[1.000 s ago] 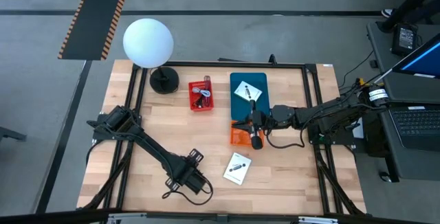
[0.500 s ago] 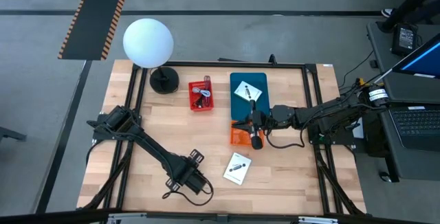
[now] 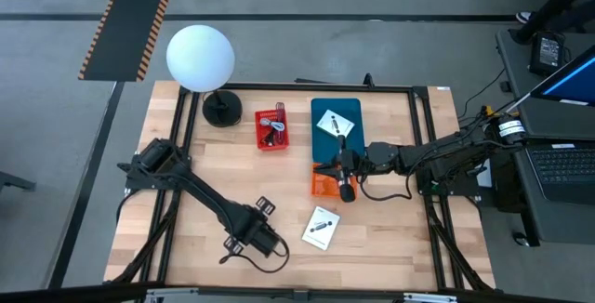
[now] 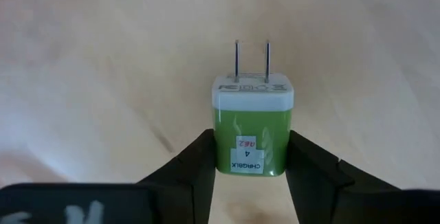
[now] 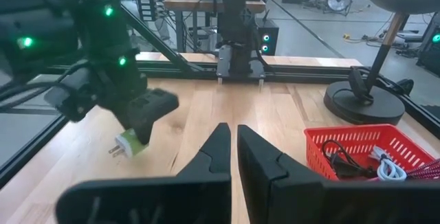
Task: Pick and place items into bin
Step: Put the green charger adapter into the orange bin
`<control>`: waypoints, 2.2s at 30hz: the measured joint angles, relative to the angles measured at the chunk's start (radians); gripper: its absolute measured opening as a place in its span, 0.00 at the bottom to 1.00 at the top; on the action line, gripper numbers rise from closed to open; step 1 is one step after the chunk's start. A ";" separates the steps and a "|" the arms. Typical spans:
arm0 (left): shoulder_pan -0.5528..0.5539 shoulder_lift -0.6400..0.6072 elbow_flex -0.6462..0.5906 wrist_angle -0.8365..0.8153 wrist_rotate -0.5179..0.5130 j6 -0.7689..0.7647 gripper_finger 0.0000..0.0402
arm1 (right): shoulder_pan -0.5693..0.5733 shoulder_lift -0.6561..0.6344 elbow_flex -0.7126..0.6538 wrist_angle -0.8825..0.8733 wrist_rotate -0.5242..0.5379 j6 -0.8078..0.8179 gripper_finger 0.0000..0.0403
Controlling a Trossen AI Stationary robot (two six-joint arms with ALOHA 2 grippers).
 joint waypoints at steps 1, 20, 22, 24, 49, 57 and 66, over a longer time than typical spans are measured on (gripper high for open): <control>0.007 -0.011 0.000 -0.010 0.000 0.000 0.34 | 0.000 0.000 0.000 -0.002 0.000 0.000 0.02; 0.207 -0.602 -0.535 0.667 -0.027 0.057 0.34 | 0.000 0.000 0.000 -0.012 0.000 -0.005 0.02; 0.230 -0.650 -0.597 0.740 -0.027 0.068 0.34 | 0.000 0.000 0.000 -0.012 0.000 -0.005 0.02; 0.251 -0.689 -0.656 0.811 -0.023 0.070 0.34 | 0.000 0.000 0.000 -0.012 0.000 -0.007 0.02; 0.386 -0.761 -1.015 1.609 -0.022 0.125 0.34 | 0.008 0.000 0.000 0.037 -0.001 -0.002 0.02; 0.425 -0.760 -1.015 1.686 -0.022 0.060 0.34 | 0.008 0.091 0.001 0.165 -0.001 -0.030 0.06; 0.472 -0.755 -1.015 1.732 -0.019 0.018 0.34 | -0.011 0.214 0.129 0.177 -0.001 -0.090 0.31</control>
